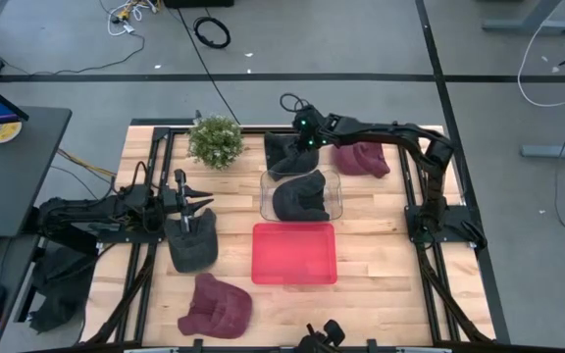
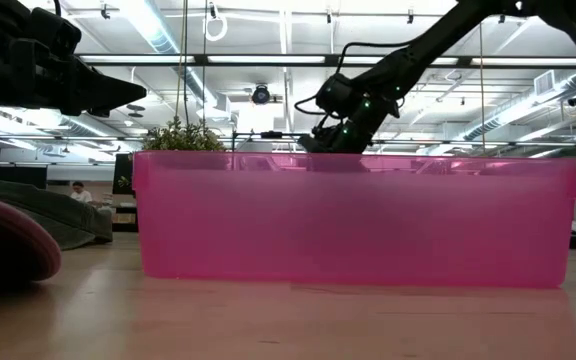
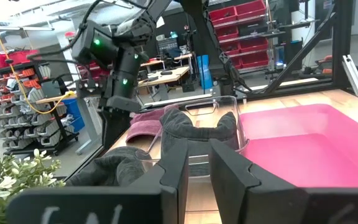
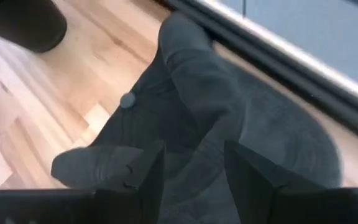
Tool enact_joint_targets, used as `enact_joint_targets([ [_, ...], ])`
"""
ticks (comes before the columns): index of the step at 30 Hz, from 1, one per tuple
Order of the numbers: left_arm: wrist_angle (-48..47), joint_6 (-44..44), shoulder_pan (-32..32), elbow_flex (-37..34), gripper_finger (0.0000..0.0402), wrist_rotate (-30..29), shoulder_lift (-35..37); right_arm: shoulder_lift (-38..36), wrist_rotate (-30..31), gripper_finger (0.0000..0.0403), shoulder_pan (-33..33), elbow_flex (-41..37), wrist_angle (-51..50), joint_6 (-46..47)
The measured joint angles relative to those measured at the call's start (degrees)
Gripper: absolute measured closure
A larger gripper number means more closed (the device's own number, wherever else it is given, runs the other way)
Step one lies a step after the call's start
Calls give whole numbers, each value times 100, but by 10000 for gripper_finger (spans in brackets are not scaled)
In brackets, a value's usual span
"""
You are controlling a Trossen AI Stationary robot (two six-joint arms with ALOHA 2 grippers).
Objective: Pick & Place hat
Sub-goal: Put the top black cap into the transparent bin
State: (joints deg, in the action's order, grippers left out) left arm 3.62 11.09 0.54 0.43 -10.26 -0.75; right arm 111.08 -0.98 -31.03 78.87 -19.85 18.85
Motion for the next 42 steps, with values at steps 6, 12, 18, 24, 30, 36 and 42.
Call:
enact_joint_targets([
  [6, 0, 1, -1, -1, 335, 1, 2, 193, -144, 236, -14, 0, -3, 15],
  [12, -2, 0, 0, -2, 335, 0, 2, 370, -122, 236, -81, 2, 2, 15],
  [18, -2, 0, -2, -2, 335, 0, 2, 390, -102, 236, -137, 2, -22, -6],
  [24, -2, 0, 0, 0, 335, 1, 1, 412, -119, 246, -152, 2, 21, -44],
  [30, -2, 2, 0, 0, 335, 2, 0, 414, -150, 261, -152, 2, 95, -157],
  [36, -2, 2, 0, -2, 335, 2, 2, 414, -156, 274, -150, 2, 83, -196],
  [42, -2, 2, -1, -1, 335, 2, 1, 414, -163, 280, -150, 2, 56, -223],
])
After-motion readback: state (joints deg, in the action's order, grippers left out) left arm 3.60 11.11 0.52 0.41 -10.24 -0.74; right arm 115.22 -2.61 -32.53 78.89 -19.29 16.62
